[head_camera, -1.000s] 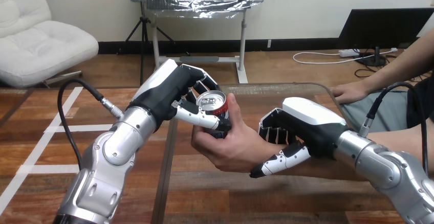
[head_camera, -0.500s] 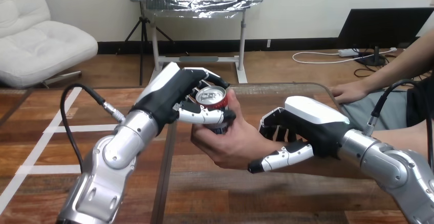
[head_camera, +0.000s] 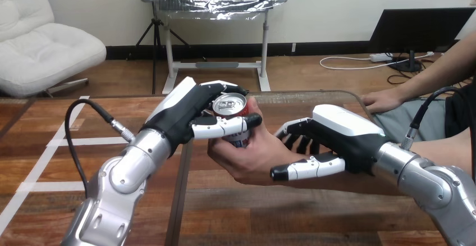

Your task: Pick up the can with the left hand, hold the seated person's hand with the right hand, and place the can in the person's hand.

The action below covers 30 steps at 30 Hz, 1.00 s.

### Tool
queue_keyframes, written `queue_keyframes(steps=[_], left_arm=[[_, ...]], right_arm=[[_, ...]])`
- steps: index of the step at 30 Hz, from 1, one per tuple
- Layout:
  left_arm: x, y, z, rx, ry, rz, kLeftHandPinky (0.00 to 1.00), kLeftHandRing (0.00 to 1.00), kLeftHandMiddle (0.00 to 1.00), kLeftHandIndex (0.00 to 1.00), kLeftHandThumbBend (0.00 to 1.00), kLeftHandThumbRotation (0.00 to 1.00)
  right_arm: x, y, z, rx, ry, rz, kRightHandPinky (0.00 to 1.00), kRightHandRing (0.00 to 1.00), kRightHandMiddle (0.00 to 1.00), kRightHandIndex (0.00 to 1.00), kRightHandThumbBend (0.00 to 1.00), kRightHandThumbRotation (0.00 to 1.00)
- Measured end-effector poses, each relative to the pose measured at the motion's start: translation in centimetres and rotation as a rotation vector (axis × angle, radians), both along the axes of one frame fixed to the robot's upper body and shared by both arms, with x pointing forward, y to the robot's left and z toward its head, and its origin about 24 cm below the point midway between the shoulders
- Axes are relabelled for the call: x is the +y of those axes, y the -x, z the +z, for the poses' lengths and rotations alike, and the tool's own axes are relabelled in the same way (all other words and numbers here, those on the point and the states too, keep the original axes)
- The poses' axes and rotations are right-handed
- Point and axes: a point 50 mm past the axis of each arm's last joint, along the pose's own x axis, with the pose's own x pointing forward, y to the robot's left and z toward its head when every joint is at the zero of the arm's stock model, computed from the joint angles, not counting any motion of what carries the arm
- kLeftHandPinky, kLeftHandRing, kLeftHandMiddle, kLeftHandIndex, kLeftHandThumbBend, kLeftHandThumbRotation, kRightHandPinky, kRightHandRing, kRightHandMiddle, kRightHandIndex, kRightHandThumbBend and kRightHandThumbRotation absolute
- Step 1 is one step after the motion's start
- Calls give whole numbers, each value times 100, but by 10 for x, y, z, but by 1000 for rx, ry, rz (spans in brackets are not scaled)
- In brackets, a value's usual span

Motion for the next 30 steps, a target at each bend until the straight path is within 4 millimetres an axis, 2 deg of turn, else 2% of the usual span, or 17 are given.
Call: queue_keyframes(steps=[19,30], left_arm=[[8,3,0,12,34,8,78,86,86,85,78,83],[9,8,-1,15,60,6,80,87,87,86,78,86]], right_arm=[[-3,7,-5,1,-17,-34,57,76,82,90,100,100],[-5,12,-8,3,-55,-68,64,85,88,93,100,100]])
